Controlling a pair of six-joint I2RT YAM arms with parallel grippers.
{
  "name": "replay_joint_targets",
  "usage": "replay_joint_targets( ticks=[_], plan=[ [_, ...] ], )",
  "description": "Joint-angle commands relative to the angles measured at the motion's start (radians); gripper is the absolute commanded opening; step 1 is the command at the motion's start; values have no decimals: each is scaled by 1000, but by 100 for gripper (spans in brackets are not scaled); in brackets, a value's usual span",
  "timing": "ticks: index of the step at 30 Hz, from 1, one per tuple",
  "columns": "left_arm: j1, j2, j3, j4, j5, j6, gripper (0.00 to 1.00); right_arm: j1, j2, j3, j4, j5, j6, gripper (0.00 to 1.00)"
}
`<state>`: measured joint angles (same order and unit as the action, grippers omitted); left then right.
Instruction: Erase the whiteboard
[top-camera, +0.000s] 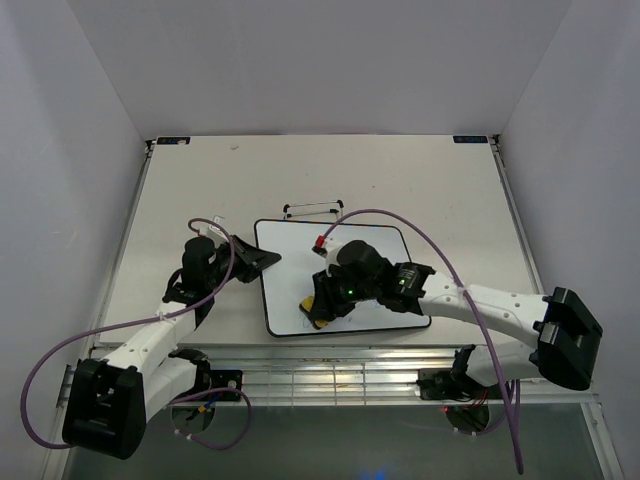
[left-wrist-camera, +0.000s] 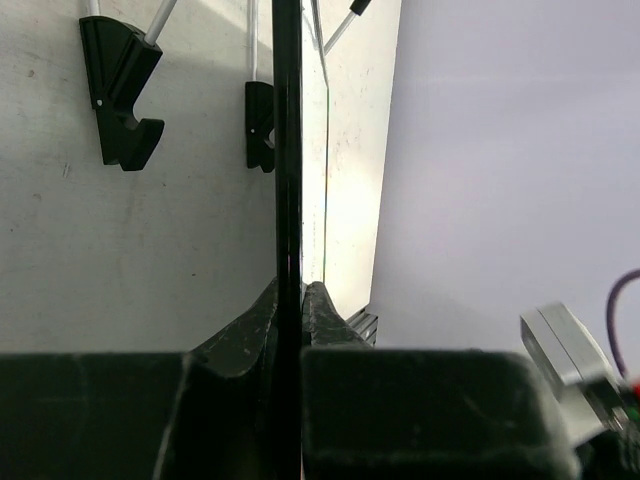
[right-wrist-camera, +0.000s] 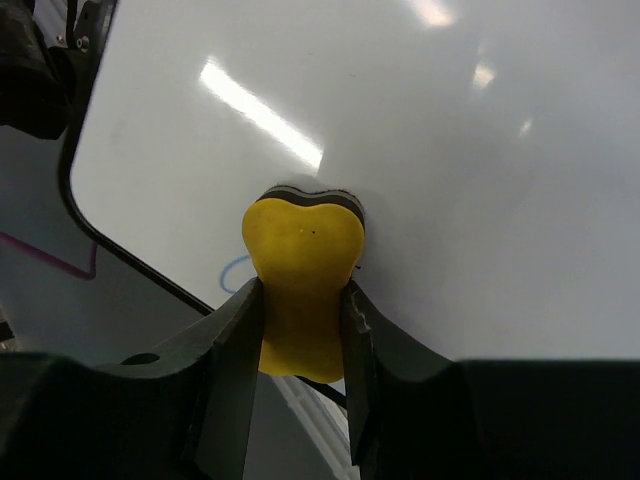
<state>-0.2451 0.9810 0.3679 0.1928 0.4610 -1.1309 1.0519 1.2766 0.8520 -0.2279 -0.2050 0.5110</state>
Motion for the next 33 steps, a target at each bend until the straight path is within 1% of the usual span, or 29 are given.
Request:
replay_joint_targets(
  ticks=[1,5,8,10,12,14,15,19,24,26,30,32,33],
  plan=[
    [-8,19,0,23,-120,68,0,79,62,93,6,56,24,18],
    [-10,21,-12,34,-120,68,0,123,119,139,-1,62,26,18],
    [-11,27,-12,42,-113,69,0,131,138,147,-24,75,20,18],
    [-14,31,-11,48,-111,69,0,129,138,139,-48,119,18,18],
    [-14,35,-7,50,-108,71,0,125,130,114,-102,188,12,18],
    [-16,41,-3,53,-102,75,0,109,110,82,-142,200,15,18],
    [-17,45,-1,56,-101,76,0,80,101,37,-149,231,24,18],
    [-22,50,-4,60,-96,76,0,-7,8,-92,-172,250,40,18],
    [-25,50,-15,65,-101,82,0,-144,-109,-235,-201,240,26,18],
    [-25,51,-17,66,-102,83,0,-183,-160,-261,-217,240,18,18],
    [-26,48,-23,71,-107,82,0,-210,-215,-301,-226,216,15,18],
    [-26,45,-24,73,-111,77,0,-205,-232,-304,-200,139,14,18],
    [-26,44,-26,74,-114,76,0,-201,-237,-309,-177,72,15,17]
  ],
)
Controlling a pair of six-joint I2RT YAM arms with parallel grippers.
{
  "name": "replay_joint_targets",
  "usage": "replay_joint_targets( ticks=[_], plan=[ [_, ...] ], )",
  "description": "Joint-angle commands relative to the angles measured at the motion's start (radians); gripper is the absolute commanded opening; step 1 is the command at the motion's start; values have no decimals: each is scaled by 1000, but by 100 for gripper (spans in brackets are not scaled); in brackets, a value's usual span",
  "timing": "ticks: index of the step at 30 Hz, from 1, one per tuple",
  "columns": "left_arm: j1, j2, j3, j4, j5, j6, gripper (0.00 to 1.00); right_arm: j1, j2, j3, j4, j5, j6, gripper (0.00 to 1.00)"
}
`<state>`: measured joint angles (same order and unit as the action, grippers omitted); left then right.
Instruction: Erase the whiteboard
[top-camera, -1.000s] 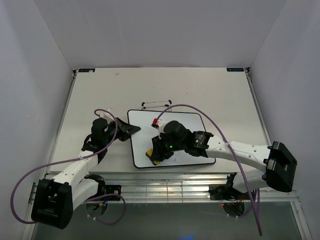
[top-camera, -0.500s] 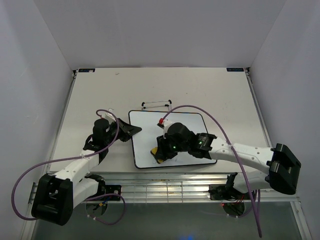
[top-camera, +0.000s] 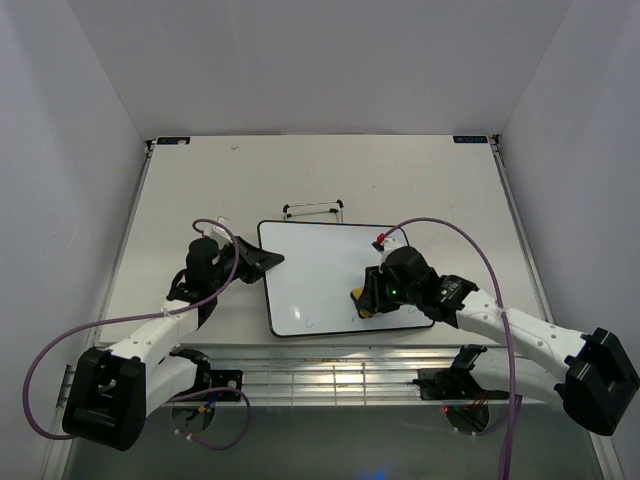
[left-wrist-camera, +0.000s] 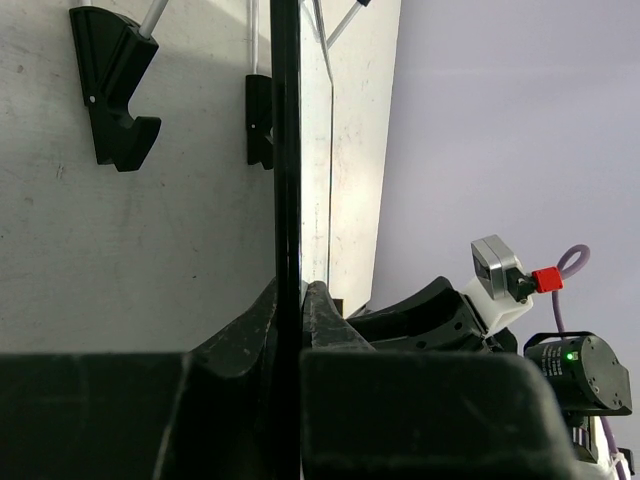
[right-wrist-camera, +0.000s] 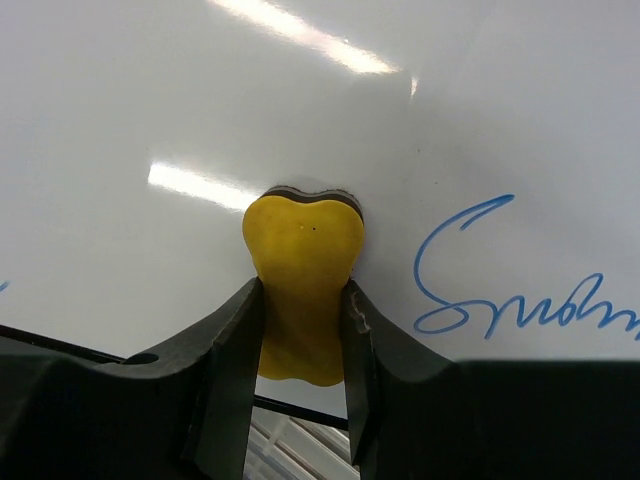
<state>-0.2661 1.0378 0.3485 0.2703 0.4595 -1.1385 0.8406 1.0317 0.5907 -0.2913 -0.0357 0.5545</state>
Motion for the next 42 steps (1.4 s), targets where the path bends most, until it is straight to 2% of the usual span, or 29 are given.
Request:
replay_joint_targets(
  ticks=[1,4,15,20,27,31,36,42],
  plan=[
    [-7,-15,-8,-2,-116,82,0,20,-1,-52,-86,-125,-24,17],
    [-10,-13,-8,4,-116,75,0,63,-5,-57,4,-191,-5,17],
    [-35,-19,-11,12,-128,62,0,245,116,104,202,-164,139,14],
    [-48,-18,-11,14,-131,59,0,299,270,283,181,-167,87,14],
    [-59,-16,-11,14,-142,57,0,318,396,411,141,-149,55,13],
    [-62,-19,-13,14,-143,57,0,318,372,386,121,-89,53,13],
    [-64,-18,-14,14,-145,59,0,318,318,327,9,67,42,13],
    [-64,-18,-14,14,-154,54,0,334,232,224,-71,160,33,13]
  ],
)
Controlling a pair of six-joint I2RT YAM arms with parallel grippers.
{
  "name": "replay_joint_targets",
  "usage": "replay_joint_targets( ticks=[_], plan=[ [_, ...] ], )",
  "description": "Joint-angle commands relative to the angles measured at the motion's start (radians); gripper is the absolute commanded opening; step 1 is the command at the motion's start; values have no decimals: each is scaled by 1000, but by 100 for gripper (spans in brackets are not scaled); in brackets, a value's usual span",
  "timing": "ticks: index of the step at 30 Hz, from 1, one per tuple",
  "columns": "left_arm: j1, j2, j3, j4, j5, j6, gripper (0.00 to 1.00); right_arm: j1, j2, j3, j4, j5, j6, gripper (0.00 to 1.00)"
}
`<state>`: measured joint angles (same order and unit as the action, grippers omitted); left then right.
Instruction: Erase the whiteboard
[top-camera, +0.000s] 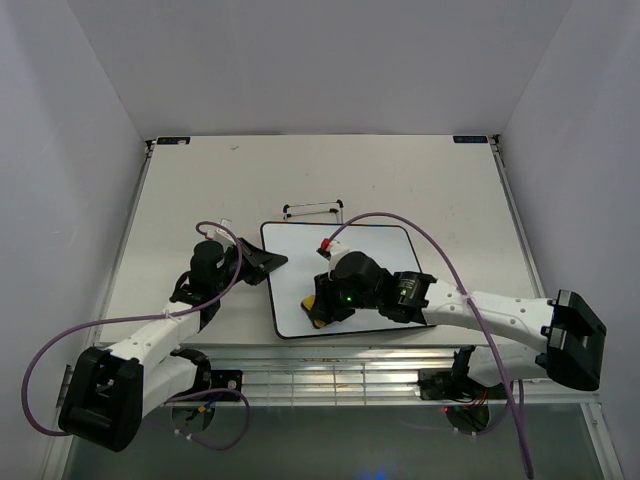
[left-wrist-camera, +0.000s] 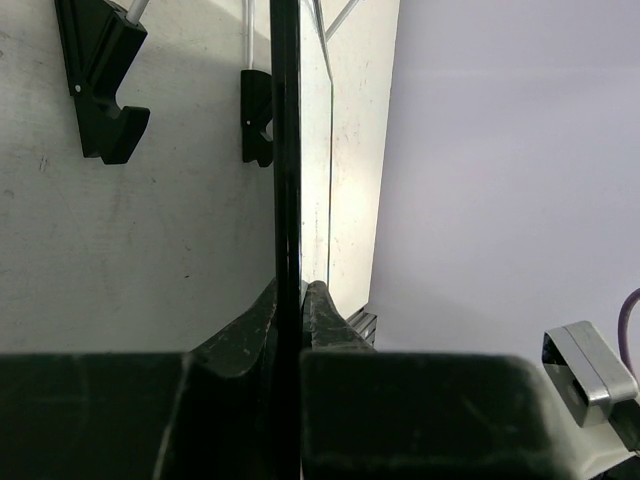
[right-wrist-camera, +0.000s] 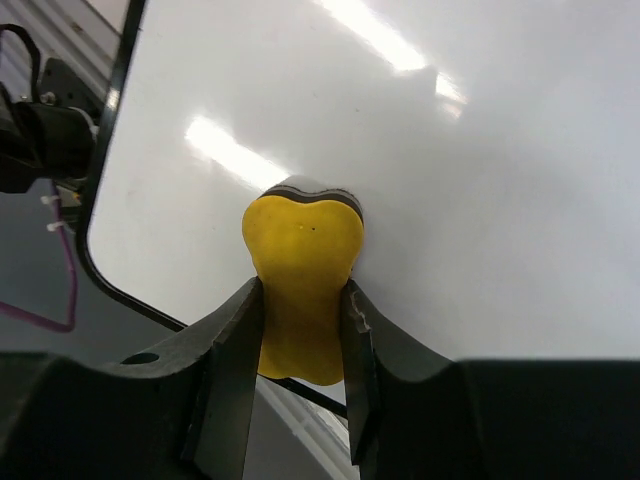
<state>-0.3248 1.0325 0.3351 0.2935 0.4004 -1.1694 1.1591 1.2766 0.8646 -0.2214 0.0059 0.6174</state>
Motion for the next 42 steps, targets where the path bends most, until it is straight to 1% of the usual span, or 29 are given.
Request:
replay_joint_targets(
  ticks=[1,2,6,11,16,22,23,27,30,31,32,34,35,36,37,38,39,41,42],
  plan=[
    [-5,-14,-1,-10,-97,79,0,25,-19,-62,-157,137,-27,13],
    [-5,-14,-1,-8,-97,77,0,27,-25,-67,-167,172,-15,13],
    [-5,-12,5,-10,-90,83,0,50,-34,-61,-161,186,5,13],
    [-8,-15,2,-10,-89,77,0,123,-11,-16,-44,195,67,12],
    [-13,-23,-1,-11,-90,76,0,192,47,36,16,235,131,12],
    [-14,-32,-2,-11,-87,76,0,206,119,109,13,243,117,13],
    [-14,-34,-4,-11,-89,74,0,206,128,116,5,268,111,13],
    [-14,-37,-4,-11,-83,77,0,176,107,71,-12,287,114,13],
    [-14,-29,1,-11,-72,82,0,131,49,-31,-19,293,137,13],
    [-14,-28,-1,-11,-69,85,0,99,27,-67,-22,292,146,13],
    [-14,-28,1,-11,-68,86,0,79,-27,-146,-24,283,157,13],
    [-16,-20,2,-11,-58,88,0,-4,-92,-237,-21,238,188,13],
    [-14,-20,4,-11,-55,94,0,-37,-161,-328,-18,220,192,13],
    [-14,-20,4,-11,-54,94,0,-106,-199,-372,-19,204,197,13],
    [-16,-23,1,-11,-54,94,0,-149,-233,-412,-21,163,196,13],
    [-16,-25,-1,-11,-55,94,0,-194,-303,-486,-22,132,188,13],
    [-14,-28,-2,-11,-55,93,0,-298,-337,-516,-25,97,174,13],
    [-14,-40,-5,-11,-57,93,0,-410,-405,-567,-29,-22,127,13],
    [-14,-43,-5,-11,-57,93,0,-514,-413,-600,-35,-102,89,13]
  ],
)
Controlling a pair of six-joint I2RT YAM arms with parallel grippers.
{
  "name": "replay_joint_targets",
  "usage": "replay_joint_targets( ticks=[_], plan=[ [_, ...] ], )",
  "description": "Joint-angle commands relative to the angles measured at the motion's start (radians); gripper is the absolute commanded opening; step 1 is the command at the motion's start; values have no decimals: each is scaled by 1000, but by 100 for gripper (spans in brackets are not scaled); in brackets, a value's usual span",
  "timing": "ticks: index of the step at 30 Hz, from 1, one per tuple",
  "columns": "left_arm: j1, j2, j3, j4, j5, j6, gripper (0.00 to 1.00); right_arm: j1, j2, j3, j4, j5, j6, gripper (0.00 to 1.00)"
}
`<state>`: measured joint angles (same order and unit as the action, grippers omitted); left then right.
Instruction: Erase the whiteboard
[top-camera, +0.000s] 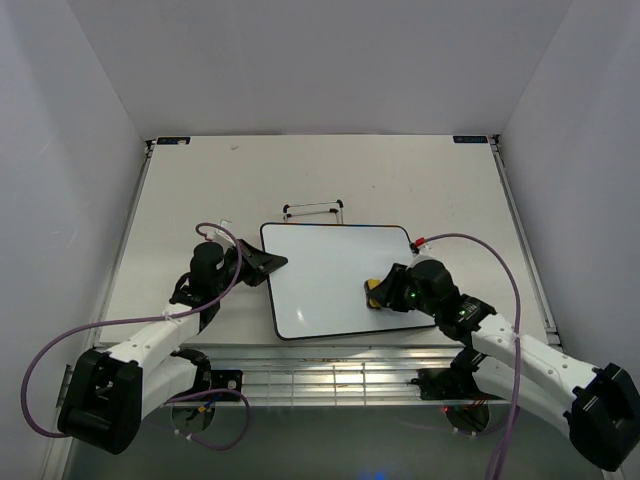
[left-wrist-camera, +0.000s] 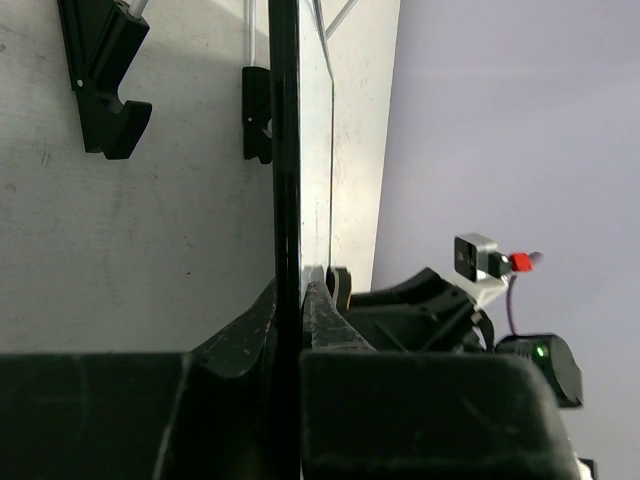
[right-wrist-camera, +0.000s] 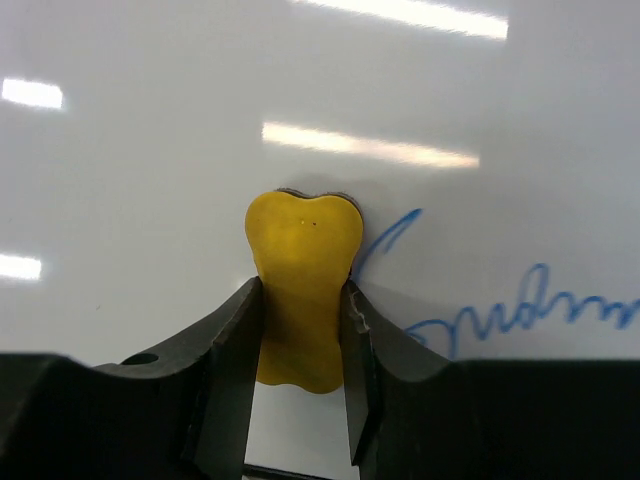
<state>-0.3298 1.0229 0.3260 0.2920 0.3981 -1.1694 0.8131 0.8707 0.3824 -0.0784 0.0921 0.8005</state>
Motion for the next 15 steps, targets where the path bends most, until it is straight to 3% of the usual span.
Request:
replay_joint_targets(
  ticks=[1,5,15],
  plan=[
    [-9,-40,4,-11,-54,93,0,-213,-9,-128,-182,-189,-113,13],
    [-9,-61,27,-53,-56,102,0,-319,98,-123,-198,-311,-200,13],
    [3,-165,103,-247,-114,165,0,-471,197,-40,-273,-278,-279,13]
  ],
)
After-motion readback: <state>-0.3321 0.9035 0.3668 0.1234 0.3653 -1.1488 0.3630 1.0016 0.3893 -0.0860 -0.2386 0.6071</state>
